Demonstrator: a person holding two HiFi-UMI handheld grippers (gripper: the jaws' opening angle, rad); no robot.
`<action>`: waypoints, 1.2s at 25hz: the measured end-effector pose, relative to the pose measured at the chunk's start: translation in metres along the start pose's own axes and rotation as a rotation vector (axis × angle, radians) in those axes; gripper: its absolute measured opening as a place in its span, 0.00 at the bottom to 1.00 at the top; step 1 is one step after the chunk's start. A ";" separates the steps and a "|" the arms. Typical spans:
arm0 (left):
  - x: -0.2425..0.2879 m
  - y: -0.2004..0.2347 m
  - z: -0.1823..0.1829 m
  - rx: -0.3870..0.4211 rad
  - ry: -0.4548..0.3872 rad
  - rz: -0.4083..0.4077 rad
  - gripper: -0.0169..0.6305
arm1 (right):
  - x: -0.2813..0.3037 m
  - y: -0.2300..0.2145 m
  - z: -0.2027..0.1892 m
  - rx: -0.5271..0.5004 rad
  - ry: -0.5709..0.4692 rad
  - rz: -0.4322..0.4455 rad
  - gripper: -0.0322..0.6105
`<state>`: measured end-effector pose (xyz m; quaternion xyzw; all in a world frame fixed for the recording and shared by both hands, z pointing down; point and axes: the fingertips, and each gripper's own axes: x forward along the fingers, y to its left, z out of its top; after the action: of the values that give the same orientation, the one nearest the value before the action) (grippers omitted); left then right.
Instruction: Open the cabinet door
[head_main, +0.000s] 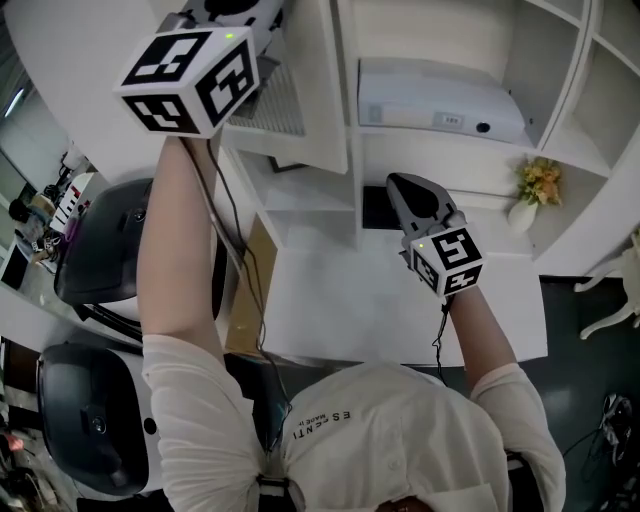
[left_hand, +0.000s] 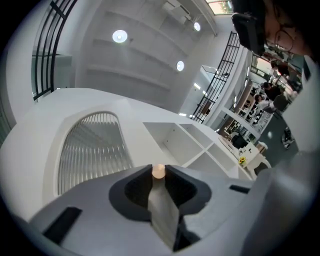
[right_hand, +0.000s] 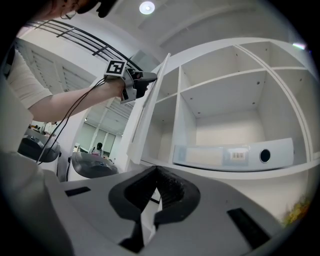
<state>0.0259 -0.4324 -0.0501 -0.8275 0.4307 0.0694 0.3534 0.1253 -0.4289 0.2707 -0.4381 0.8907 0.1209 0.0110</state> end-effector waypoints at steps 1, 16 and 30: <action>-0.006 0.000 0.003 0.006 -0.005 -0.011 0.15 | 0.000 0.005 0.003 -0.005 -0.009 0.000 0.07; -0.112 0.026 0.043 -0.094 -0.122 -0.180 0.14 | 0.019 0.092 0.025 -0.008 -0.057 -0.011 0.07; -0.191 0.078 0.052 -0.239 -0.125 -0.288 0.15 | 0.040 0.183 0.049 0.002 -0.121 0.031 0.07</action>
<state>-0.1422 -0.3015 -0.0494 -0.9108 0.2736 0.1199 0.2849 -0.0470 -0.3411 0.2558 -0.4160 0.8953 0.1466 0.0631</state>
